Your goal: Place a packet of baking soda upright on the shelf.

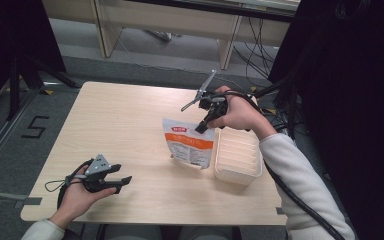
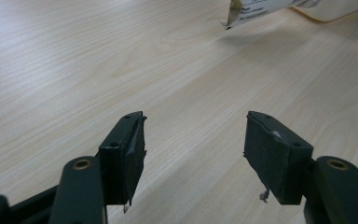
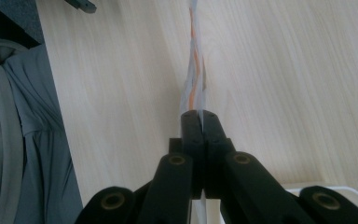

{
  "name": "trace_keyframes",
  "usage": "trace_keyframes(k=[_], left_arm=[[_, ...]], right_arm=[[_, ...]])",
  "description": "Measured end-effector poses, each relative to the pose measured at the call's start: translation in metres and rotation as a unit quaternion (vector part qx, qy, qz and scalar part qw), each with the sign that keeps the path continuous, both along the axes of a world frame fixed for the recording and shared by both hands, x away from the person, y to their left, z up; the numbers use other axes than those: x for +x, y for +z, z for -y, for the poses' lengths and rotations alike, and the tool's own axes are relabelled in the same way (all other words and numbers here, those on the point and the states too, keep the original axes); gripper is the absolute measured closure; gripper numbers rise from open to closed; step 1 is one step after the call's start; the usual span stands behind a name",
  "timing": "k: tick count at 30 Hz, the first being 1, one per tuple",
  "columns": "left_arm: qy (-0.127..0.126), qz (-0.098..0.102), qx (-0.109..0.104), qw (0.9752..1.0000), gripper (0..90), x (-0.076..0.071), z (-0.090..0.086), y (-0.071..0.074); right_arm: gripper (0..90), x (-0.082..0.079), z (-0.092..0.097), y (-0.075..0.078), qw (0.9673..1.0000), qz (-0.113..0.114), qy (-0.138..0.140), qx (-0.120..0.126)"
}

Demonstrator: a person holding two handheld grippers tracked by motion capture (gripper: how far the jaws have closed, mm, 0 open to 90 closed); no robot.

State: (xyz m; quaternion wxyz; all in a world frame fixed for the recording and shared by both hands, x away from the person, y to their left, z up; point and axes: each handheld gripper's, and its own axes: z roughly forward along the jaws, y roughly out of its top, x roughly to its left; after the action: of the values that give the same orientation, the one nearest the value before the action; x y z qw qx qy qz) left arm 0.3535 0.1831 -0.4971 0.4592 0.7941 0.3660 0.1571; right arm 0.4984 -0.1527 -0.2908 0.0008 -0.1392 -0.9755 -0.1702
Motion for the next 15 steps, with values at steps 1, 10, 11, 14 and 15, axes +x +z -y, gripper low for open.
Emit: trace_keyframes(k=[1,10,11,14,15], left_arm=[[0.002,0.001,0.000,1.0000,37.5,0.000,0.000,0.000],[-0.001,0.002,0.001,1.0000,37.5,0.000,0.000,0.000],[-0.001,0.003,0.001,1.0000,37.5,0.000,0.000,0.000],[-0.001,0.001,0.001,1.0000,37.5,0.000,0.000,0.000],[-0.001,0.001,0.001,1.0000,37.5,0.000,0.000,0.000]], right_arm=[[90.0,0.000,0.002,0.000,1.0000,0.000,-0.004,-0.002],[90.0,-0.003,0.019,0.017,0.9999,0.006,-0.007,0.014],[90.0,-0.003,0.021,0.019,0.9999,0.010,-0.004,0.013],[90.0,-0.003,0.025,0.026,0.9997,0.016,0.004,0.016],[90.0,-0.005,0.027,0.028,0.9998,0.012,-0.007,0.012]])
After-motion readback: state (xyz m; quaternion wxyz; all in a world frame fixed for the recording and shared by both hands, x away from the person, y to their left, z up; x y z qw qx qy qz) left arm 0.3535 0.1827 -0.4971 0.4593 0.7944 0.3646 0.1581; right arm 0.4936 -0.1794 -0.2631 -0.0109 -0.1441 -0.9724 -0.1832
